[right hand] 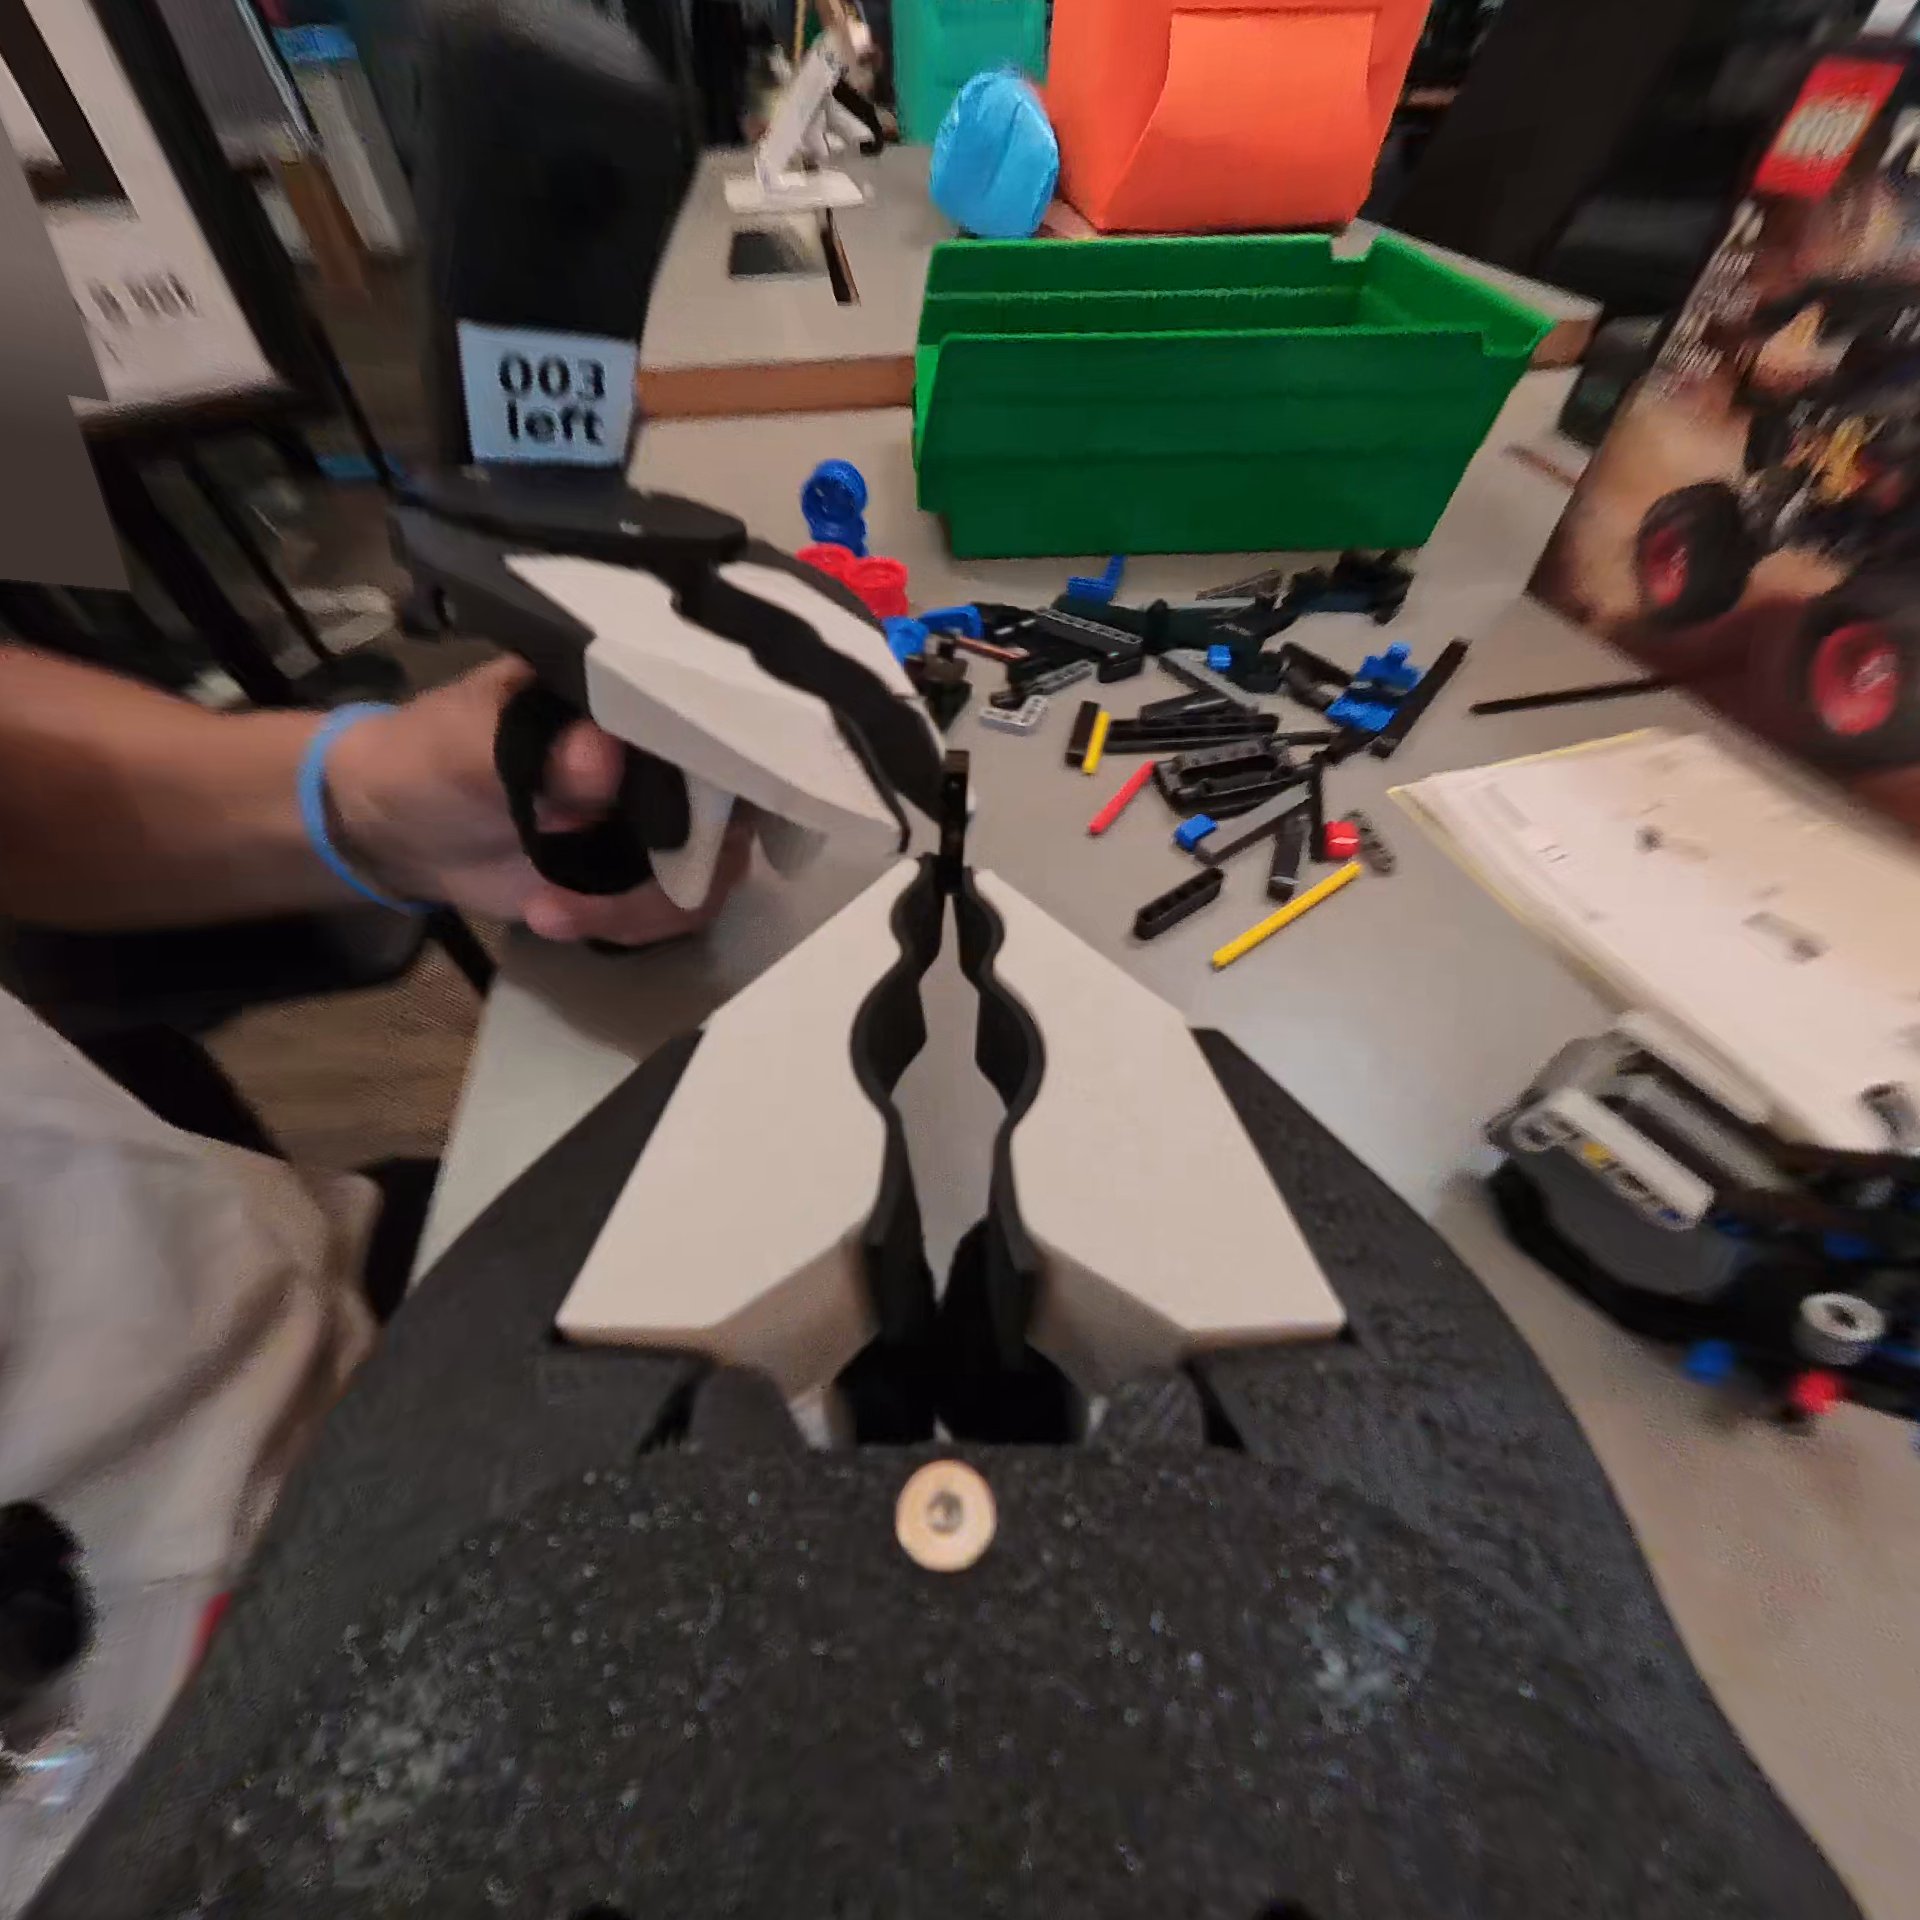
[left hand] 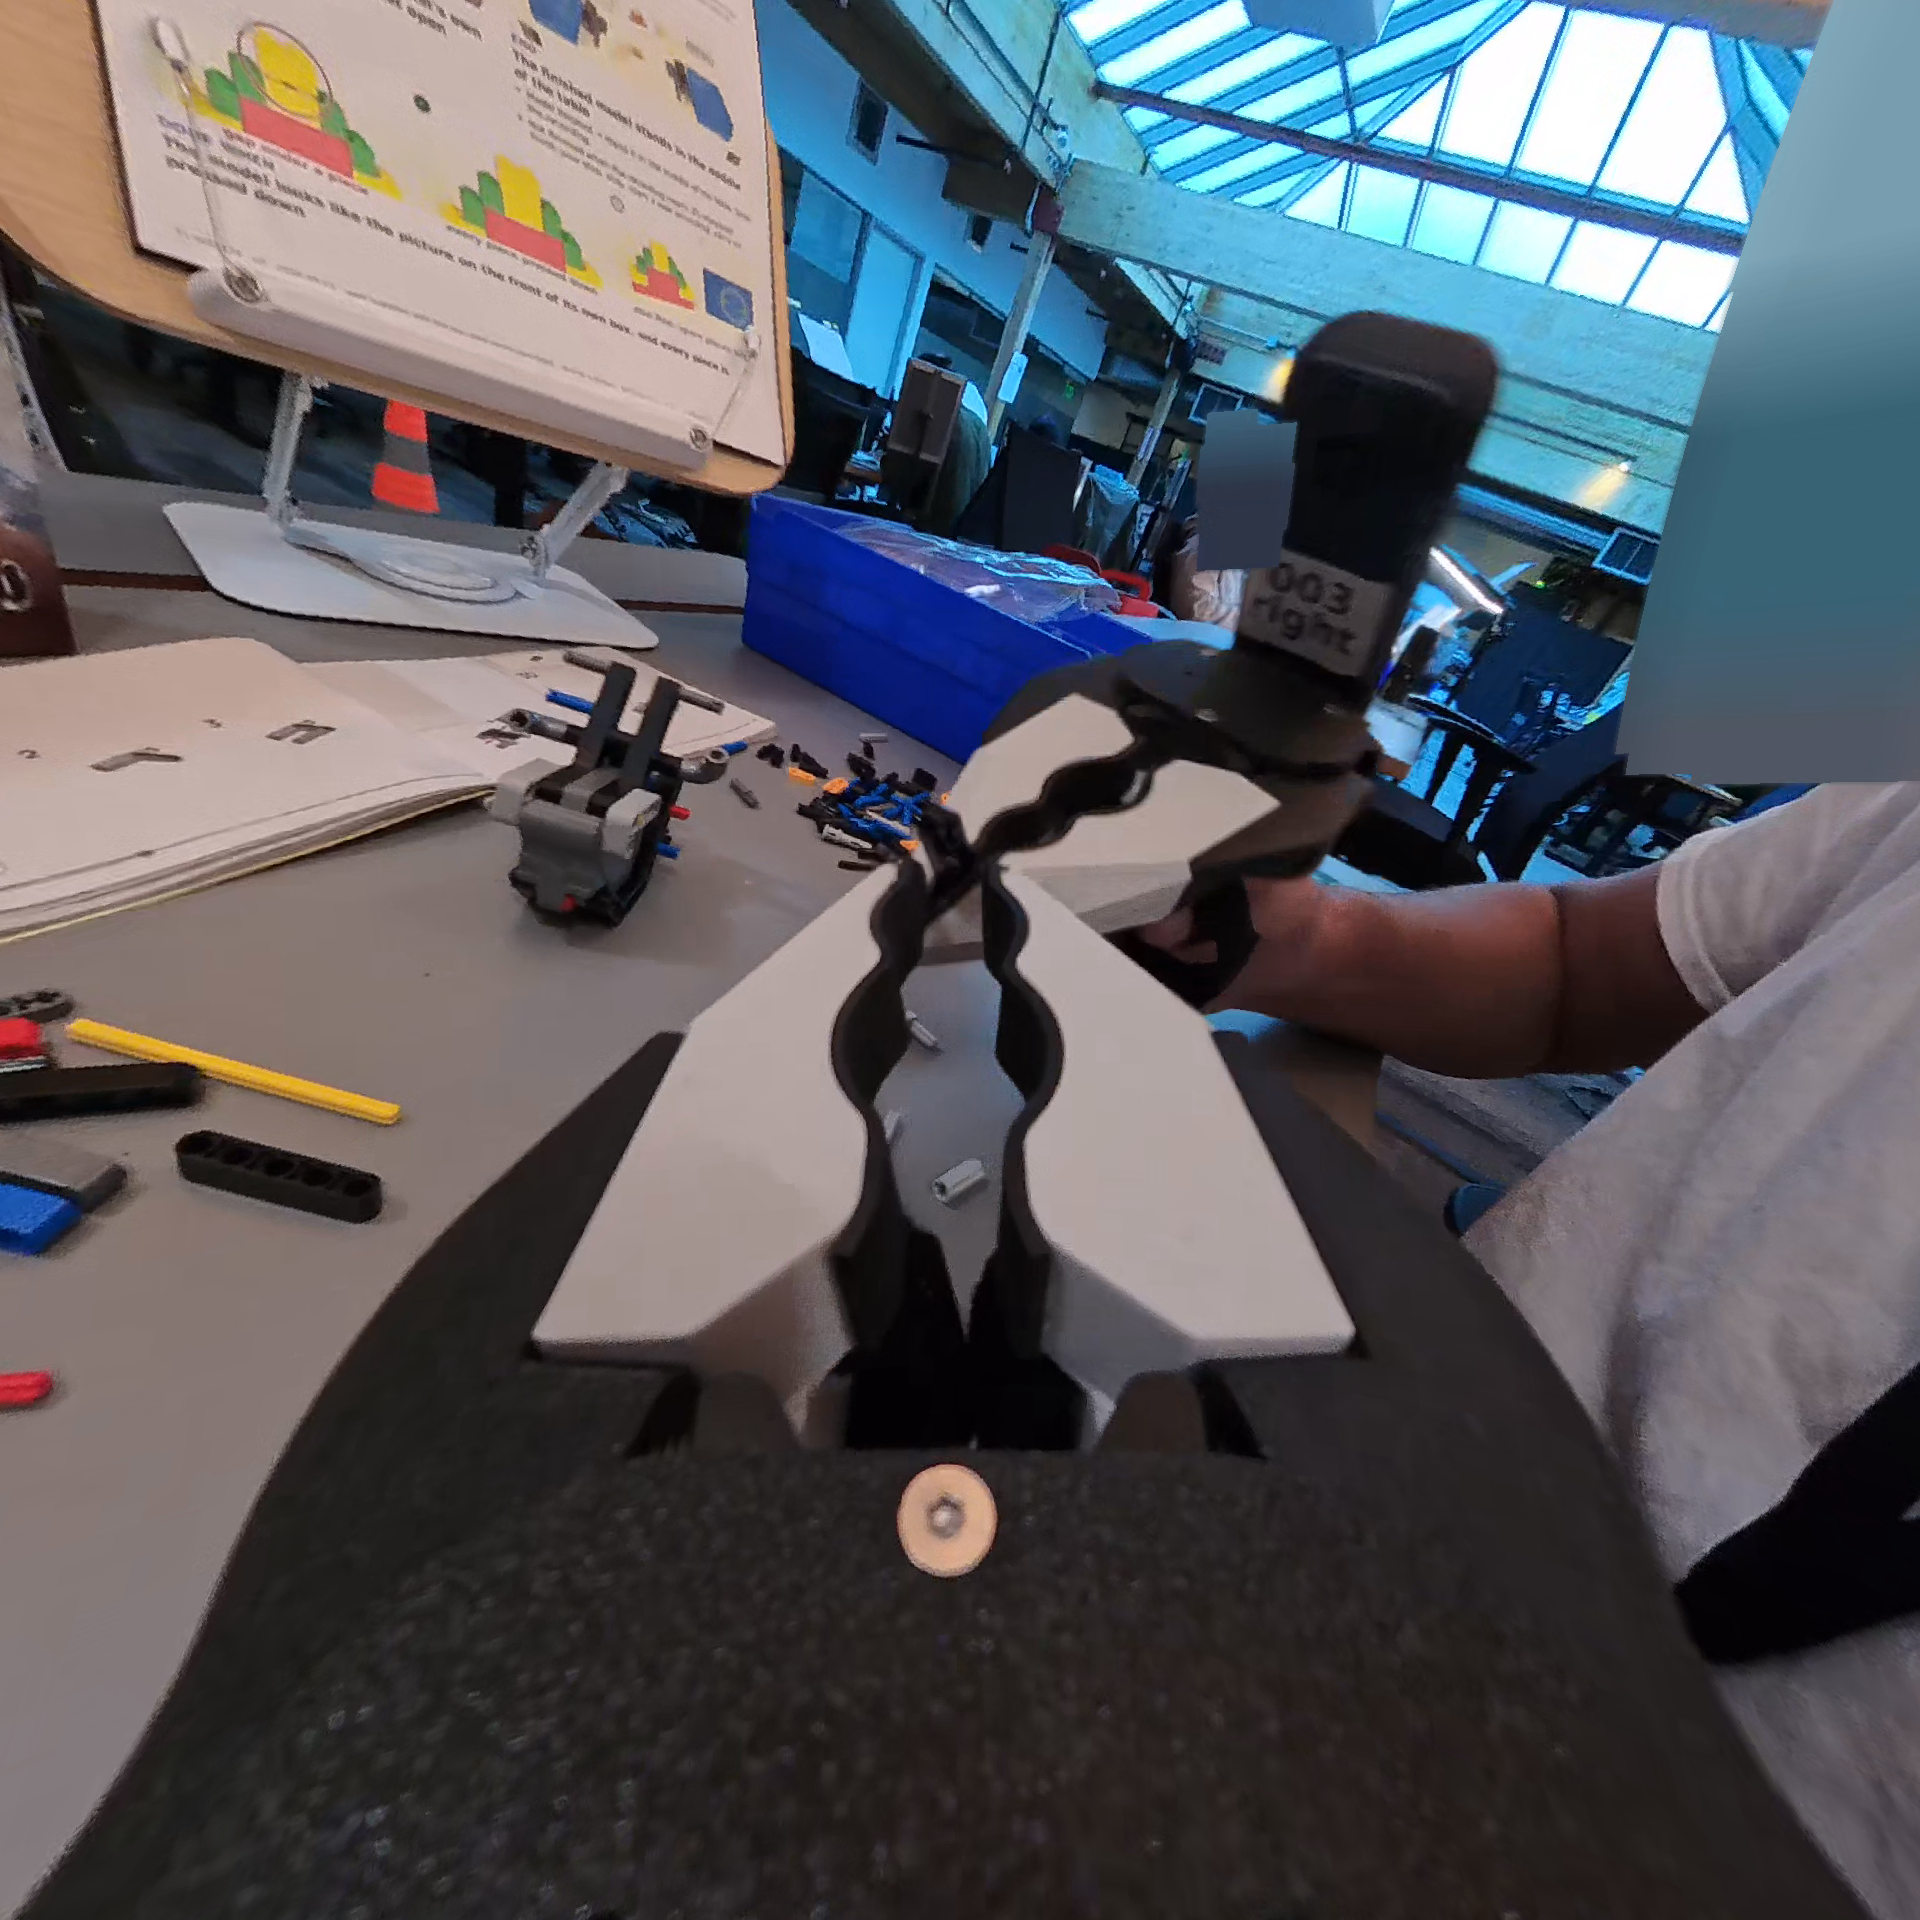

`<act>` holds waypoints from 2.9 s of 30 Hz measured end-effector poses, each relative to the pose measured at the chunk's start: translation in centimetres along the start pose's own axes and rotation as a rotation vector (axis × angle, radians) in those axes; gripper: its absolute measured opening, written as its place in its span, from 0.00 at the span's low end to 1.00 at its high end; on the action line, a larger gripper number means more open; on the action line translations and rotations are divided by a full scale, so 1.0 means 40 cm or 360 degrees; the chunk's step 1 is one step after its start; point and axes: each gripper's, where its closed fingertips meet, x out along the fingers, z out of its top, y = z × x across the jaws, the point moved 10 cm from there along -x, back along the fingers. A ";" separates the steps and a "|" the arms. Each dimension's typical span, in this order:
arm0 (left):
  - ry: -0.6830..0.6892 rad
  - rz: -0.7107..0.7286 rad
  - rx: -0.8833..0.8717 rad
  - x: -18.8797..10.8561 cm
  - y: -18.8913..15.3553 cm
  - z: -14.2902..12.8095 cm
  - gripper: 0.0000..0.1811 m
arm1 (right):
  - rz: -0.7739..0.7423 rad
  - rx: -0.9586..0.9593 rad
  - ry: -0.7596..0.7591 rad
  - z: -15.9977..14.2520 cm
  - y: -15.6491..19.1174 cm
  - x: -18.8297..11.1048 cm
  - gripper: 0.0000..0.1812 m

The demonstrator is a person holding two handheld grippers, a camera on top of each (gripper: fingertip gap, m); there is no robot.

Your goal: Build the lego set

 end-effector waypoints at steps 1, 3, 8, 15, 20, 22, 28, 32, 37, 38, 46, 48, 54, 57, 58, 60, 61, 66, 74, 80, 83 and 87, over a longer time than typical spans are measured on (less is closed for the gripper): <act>0.0022 -0.0002 -0.0026 0.003 0.003 -0.001 0.04 | 0.0032 0.0097 -0.0025 -0.005 -0.008 0.002 0.01; 0.0026 0.0025 -0.0084 0.008 0.007 -0.004 0.05 | -0.0035 0.0147 -0.0038 -0.017 -0.012 0.011 0.01; -0.0050 0.0059 -0.0236 0.012 0.014 -0.005 0.07 | 0.0030 0.0216 -0.0067 -0.019 0.008 0.020 0.01; -0.0124 -0.0224 -0.0501 0.013 0.017 -0.008 0.02 | 0.0439 0.0696 -0.0222 -0.022 -0.006 0.020 0.01; -0.0213 -0.0420 -0.0717 0.009 0.025 -0.009 0.01 | 0.0612 0.0917 -0.0335 -0.020 -0.005 0.026 0.00; -0.0247 -0.0453 -0.0786 0.010 0.027 -0.011 0.01 | 0.0647 0.0982 -0.0376 -0.021 -0.004 0.029 0.00; -0.0163 -0.0444 -0.0865 0.003 0.047 -0.011 0.01 | 0.0618 0.0844 -0.0294 -0.023 -0.008 0.025 0.12; 0.0227 -0.0278 -0.0447 -0.010 0.049 -0.005 0.01 | 0.0425 0.0381 -0.0222 0.001 -0.032 -0.013 0.11; 0.0397 -0.0424 -0.0284 0.004 0.010 -0.013 0.01 | 0.0711 0.0450 -0.0105 -0.009 -0.032 -0.007 0.04; 0.0379 -0.0440 -0.0311 0.005 0.010 -0.015 0.01 | 0.0742 0.0484 -0.0107 -0.010 -0.037 -0.008 0.04; 0.0311 -0.0387 -0.0355 0.006 0.015 -0.017 0.01 | 0.0778 0.0640 -0.0078 -0.017 -0.051 -0.003 0.01; 0.0245 -0.0375 -0.0376 0.003 0.020 -0.015 0.01 | 0.0766 0.0711 -0.0135 -0.017 -0.056 -0.002 0.01; 0.0153 -0.0390 -0.0418 -0.003 0.026 -0.014 0.01 | 0.0826 0.0902 -0.0193 -0.023 -0.063 0.005 0.01; 0.0107 -0.0391 -0.0391 -0.006 0.022 -0.012 0.01 | 0.0825 0.0922 -0.0204 -0.016 -0.061 0.004 0.01; 0.0089 -0.0384 -0.0368 -0.006 0.019 -0.011 0.01 | 0.0827 0.0932 -0.0217 -0.014 -0.060 0.003 0.01; 0.0070 -0.0388 -0.0379 -0.007 0.019 -0.011 0.01 | 0.0819 0.0963 -0.0219 -0.011 -0.059 0.003 0.01; 0.0060 -0.0390 -0.0390 -0.007 0.021 -0.011 0.01 | 0.0811 0.0980 -0.0224 -0.011 -0.059 0.004 0.01; 0.0067 -0.0358 -0.0424 -0.006 0.027 -0.013 0.01 | 0.0814 0.1102 -0.0257 -0.025 -0.064 0.011 0.01; 0.0078 -0.0305 -0.0444 -0.012 0.034 -0.014 0.01 | 0.0545 0.0741 -0.0278 0.022 -0.125 -0.064 0.05; 0.0208 -0.0030 -0.0136 -0.024 0.043 -0.003 0.01 | 0.0254 -0.0132 0.0326 -0.032 -0.155 -0.094 0.05; 0.0339 0.0226 0.0180 -0.037 0.053 -0.001 0.01 | 0.0333 -0.0132 0.0559 -0.073 -0.150 -0.065 0.10; 0.0358 0.0211 0.0203 -0.036 0.050 -0.004 0.01 | 0.0407 -0.0159 0.0779 -0.116 -0.163 -0.040 0.12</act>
